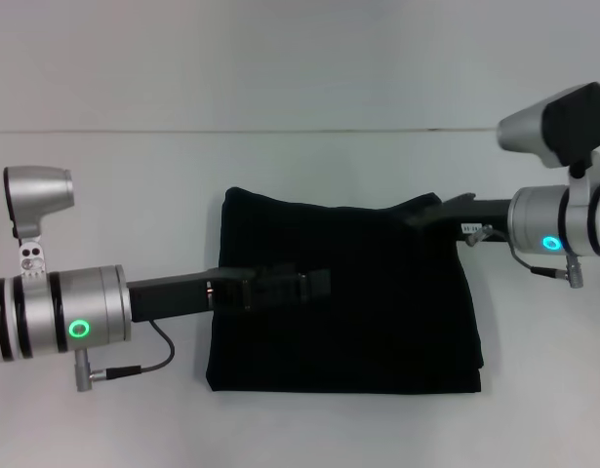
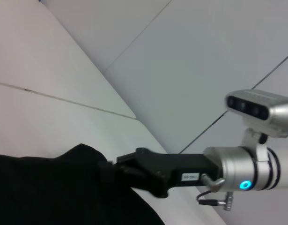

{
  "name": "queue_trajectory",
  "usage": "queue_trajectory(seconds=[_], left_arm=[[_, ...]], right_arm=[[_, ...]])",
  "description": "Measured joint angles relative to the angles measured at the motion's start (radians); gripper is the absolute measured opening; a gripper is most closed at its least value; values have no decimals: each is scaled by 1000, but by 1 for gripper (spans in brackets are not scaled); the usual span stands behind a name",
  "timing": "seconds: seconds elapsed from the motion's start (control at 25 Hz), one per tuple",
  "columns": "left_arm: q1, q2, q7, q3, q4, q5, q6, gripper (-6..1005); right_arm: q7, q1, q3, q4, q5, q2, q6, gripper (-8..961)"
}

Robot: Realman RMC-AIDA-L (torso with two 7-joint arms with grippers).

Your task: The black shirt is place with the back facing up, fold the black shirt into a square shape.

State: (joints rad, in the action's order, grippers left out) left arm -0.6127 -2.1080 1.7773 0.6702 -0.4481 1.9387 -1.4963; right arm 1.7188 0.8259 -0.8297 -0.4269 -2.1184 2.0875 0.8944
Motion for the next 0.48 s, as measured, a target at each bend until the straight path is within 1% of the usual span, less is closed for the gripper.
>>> queue_trajectory(seconds=[0.12, 0.24, 0.48], left_arm=[[-5, 4, 0, 0, -6, 0, 5, 950], [-13, 10, 3, -9, -9, -4, 23, 950], [-48, 25, 9, -37, -16, -11, 33, 950]], right_arm=[[-28, -34, 1, -41, 77, -1, 38, 49], [-28, -66, 1, -86, 120, -5, 74, 67], [-18, -99, 17, -126, 144, -31, 182, 105]])
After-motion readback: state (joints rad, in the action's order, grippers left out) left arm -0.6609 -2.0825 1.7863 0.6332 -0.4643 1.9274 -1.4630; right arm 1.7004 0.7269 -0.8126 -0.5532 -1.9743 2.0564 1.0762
